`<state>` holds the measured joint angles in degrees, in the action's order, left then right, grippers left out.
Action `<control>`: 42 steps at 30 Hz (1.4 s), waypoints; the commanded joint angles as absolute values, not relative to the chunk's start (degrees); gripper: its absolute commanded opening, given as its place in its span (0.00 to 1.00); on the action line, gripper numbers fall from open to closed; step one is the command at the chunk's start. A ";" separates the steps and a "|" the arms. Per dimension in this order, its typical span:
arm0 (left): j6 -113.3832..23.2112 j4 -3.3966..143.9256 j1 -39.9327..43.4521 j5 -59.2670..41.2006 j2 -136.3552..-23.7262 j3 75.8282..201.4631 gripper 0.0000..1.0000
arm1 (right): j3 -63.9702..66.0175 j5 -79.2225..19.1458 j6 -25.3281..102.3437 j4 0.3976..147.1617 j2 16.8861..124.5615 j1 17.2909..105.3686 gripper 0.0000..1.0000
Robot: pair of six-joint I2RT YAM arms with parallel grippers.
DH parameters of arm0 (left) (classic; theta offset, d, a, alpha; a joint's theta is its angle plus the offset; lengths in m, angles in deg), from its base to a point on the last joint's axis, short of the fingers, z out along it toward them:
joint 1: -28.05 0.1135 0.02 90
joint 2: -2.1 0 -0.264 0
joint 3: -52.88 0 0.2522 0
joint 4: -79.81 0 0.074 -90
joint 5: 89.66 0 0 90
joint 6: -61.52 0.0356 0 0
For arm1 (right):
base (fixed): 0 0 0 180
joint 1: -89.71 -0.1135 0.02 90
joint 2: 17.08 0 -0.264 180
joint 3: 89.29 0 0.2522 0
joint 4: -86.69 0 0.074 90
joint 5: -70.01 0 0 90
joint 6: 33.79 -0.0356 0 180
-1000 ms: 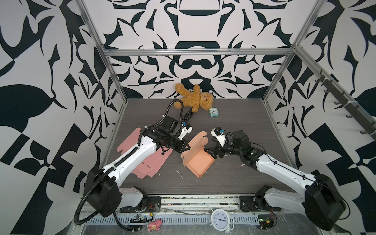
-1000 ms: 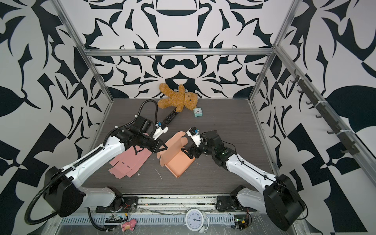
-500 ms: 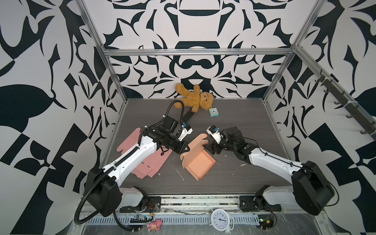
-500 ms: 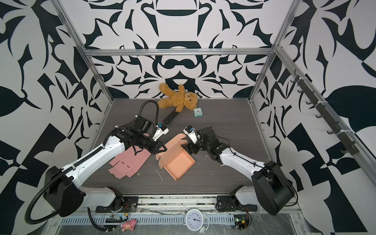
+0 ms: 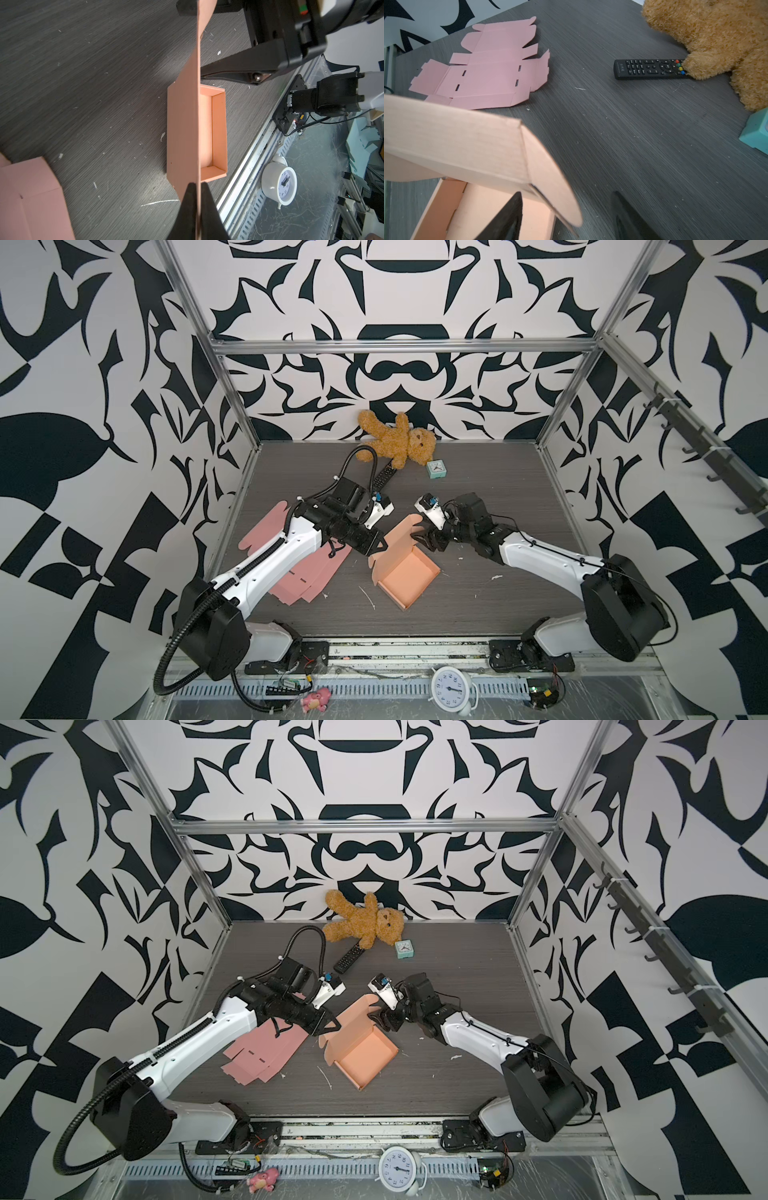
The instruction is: Fold the paper box
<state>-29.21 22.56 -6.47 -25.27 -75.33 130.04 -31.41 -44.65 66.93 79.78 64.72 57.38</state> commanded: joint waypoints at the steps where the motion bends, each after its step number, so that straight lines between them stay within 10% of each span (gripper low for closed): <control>1: -27.88 20.44 -6.76 -25.23 -75.79 131.18 0.10 | -29.28 -47.24 67.46 78.52 64.58 57.43 0.61; 27: -28.60 20.70 -6.76 -20.36 -74.88 131.62 0.10 | -30.31 -48.62 67.46 78.54 62.77 57.35 0.13; 42: -36.12 31.26 -6.76 -14.27 -71.60 127.25 0.64 | -38.72 -38.97 63.62 85.38 55.94 57.41 0.02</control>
